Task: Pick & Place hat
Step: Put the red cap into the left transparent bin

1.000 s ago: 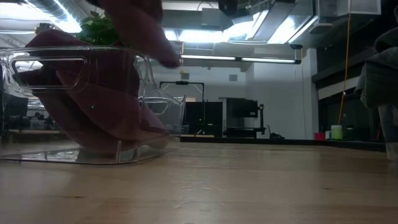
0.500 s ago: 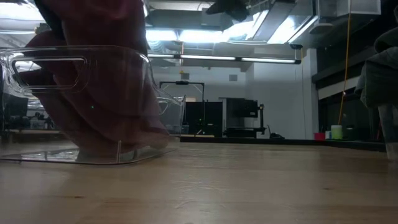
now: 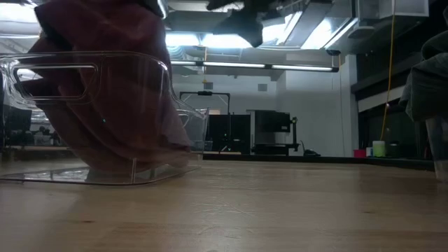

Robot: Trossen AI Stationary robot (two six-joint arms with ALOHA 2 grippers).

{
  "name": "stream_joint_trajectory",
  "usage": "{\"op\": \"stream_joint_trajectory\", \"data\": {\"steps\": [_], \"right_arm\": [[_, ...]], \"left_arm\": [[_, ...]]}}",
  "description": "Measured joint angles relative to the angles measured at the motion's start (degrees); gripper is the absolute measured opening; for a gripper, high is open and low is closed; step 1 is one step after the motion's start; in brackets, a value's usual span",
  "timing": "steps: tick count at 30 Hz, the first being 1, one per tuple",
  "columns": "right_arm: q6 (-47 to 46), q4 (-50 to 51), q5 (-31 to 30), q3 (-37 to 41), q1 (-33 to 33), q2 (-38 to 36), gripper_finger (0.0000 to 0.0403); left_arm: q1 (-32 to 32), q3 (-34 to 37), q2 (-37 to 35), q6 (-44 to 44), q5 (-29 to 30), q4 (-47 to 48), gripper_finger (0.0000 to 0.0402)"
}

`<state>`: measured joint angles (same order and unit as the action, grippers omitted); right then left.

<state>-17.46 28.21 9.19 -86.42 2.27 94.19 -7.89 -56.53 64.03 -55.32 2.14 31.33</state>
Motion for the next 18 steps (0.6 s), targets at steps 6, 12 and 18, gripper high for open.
{"op": "stream_joint_trajectory", "data": {"steps": [6, 12, 18], "right_arm": [[-3.21, -14.56, 0.0, 7.62, -1.9, 0.0, 0.0215], [-4.82, -16.82, -0.07, 10.62, -2.18, 0.0, 0.0215], [-4.69, -17.4, -0.02, 10.79, -2.18, 0.0, 0.0215]], "left_arm": [[0.12, 0.0, 0.0, -1.12, 0.45, 6.51, 0.0034], [0.12, 0.0, 0.0, -0.7, 0.92, 9.67, 0.004], [0.12, 0.0, 0.0, 4.46, 2.88, 14.79, 0.0076]]}}
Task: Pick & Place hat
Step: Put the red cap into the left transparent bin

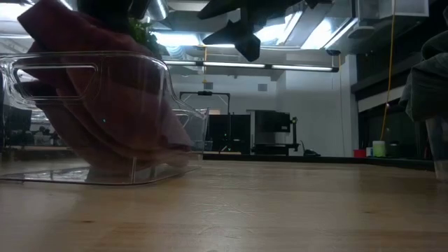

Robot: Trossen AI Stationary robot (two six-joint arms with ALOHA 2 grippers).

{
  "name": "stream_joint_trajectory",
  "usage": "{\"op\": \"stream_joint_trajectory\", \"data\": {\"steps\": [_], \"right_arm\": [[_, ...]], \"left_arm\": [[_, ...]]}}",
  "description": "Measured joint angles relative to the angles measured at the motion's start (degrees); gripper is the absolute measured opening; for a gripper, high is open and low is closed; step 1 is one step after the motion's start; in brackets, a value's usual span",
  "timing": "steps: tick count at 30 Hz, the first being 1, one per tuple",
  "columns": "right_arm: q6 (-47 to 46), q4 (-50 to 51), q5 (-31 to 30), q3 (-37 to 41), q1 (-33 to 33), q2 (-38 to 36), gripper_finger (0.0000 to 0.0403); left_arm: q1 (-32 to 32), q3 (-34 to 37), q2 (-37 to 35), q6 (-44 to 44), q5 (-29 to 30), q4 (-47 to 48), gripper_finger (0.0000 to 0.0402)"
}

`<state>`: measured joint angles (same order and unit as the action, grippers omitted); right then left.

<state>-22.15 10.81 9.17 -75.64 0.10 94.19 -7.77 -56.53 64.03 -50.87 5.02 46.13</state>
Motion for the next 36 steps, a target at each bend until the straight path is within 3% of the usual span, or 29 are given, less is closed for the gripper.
{"op": "stream_joint_trajectory", "data": {"steps": [6, 17, 26, 29, 36], "right_arm": [[-0.12, 0.12, 0.09, 0.0, 0.0, 0.0, 0.0215], [-3.12, 0.17, 1.55, 0.0, 0.02, -0.02, 0.0215], [-15.88, 0.14, 1.51, 0.0, 0.02, -0.02, 0.0215], [-20.01, 0.13, 1.49, 0.0, 0.02, -0.02, 0.0215], [-18.58, -3.03, 2.21, 0.0, 0.28, -0.04, 0.0215]], "left_arm": [[0.0, 0.0, 0.0, 3.56, -0.05, 6.2, 0.0136], [-0.02, 0.0, 0.04, 5.84, -0.2, 5.25, 0.0272], [0.0, 0.0, 0.04, 4.84, -0.03, 2.6, 0.028], [0.0, 0.0, -0.01, 8.77, 0.48, 0.83, 0.0279], [0.0, 0.0, -2.62, 16.15, 0.47, -6.17, 0.0279]]}}
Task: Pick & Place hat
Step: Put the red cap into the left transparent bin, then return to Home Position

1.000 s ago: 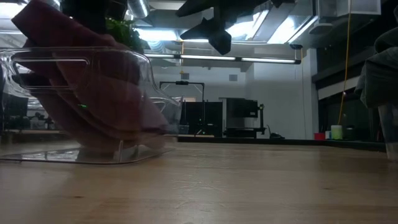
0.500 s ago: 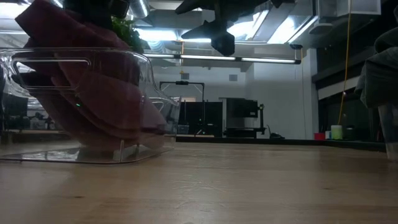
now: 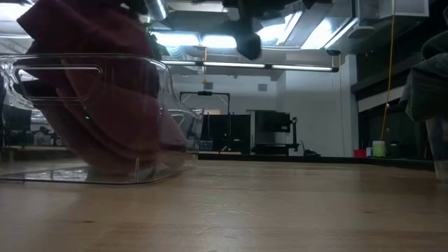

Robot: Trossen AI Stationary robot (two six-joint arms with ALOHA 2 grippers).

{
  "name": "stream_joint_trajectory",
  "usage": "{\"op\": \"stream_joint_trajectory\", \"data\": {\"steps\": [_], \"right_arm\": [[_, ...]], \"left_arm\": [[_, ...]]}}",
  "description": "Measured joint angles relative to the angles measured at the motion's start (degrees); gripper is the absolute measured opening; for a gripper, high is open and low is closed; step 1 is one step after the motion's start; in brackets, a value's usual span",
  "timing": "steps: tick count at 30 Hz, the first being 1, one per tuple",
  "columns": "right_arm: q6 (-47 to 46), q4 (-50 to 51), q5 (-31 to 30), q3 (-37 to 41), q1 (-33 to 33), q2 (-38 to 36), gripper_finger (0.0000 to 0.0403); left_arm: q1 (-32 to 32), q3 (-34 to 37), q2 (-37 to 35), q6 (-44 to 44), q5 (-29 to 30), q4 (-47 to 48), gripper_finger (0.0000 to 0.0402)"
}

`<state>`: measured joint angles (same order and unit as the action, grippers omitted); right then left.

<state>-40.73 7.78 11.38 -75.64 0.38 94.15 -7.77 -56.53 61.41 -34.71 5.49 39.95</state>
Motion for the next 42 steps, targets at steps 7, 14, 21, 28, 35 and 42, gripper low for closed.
{"op": "stream_joint_trajectory", "data": {"steps": [7, 14, 21, 28, 35, 42], "right_arm": [[10.95, -8.12, 9.05, -0.57, 0.62, -1.5, 0.0215], [20.4, 3.84, 12.09, -0.63, 2.58, -8.3, 0.0215], [28.76, 12.13, 7.27, 5.94, 2.49, -18.61, 0.0215], [26.41, 0.01, 6.01, 26.95, 3.64, -37.2, 0.0215], [25.61, -11.59, -11.69, 44.02, 3.65, -54.38, 0.0215], [28.78, -24.67, -16.35, 56.64, 3.65, -62.44, 0.0215]], "left_arm": [[0.0, 0.0, -6.17, 6.55, -0.06, -4.93, 0.0279], [0.0, 0.02, -14.08, 12.01, -0.12, -8.15, 0.0279], [-0.02, 0.0, -19.7, 17.49, 2.17, -10.3, 0.0279], [-0.02, 0.0, -21.39, 16.63, 6.44, -12.66, 0.0279], [0.0, 0.0, -21.4, 11.35, 9.03, -12.8, 0.0279], [0.0, 0.0, -21.4, 7.86, 10.41, -12.8, 0.0279]]}}
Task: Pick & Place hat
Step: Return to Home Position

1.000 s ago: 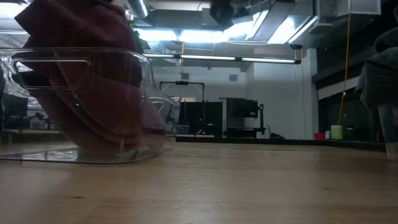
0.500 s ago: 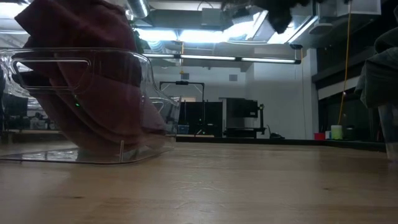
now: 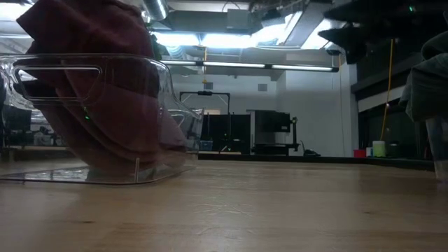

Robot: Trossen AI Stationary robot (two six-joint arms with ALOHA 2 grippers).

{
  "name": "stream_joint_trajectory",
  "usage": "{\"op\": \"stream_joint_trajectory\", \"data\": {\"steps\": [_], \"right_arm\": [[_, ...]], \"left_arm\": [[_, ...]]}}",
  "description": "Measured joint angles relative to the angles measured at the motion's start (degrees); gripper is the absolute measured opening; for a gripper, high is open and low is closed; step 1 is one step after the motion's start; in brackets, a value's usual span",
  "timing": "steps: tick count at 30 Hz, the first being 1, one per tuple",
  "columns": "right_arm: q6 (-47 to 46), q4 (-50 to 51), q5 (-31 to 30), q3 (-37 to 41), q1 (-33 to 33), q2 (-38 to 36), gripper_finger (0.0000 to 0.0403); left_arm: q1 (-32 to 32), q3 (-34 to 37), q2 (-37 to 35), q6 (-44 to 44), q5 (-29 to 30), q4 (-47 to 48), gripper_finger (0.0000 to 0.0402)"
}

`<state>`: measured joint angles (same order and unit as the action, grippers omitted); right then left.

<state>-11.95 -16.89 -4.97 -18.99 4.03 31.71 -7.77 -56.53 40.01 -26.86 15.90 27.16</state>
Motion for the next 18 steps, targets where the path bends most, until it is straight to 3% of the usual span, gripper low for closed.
{"op": "stream_joint_trajectory", "data": {"steps": [8, 16, 18], "right_arm": [[2.13, -0.69, -0.86, 9.73, 1.41, -7.84, 0.0215], [5.07, -0.4, 3.65, 18.39, 3.74, -19.19, 0.0215], [6.27, 3.55, 4.01, 18.6, 4.43, -21.65, 0.0215]], "left_arm": [[0.0, 0.0, 0.0, -4.21, 0.09, 0.0, 0.0279], [0.0, 0.0, 0.0, -8.84, 0.03, 0.02, 0.0279], [0.0, 0.0, -0.01, -9.61, 0.0, 0.04, 0.0279]]}}
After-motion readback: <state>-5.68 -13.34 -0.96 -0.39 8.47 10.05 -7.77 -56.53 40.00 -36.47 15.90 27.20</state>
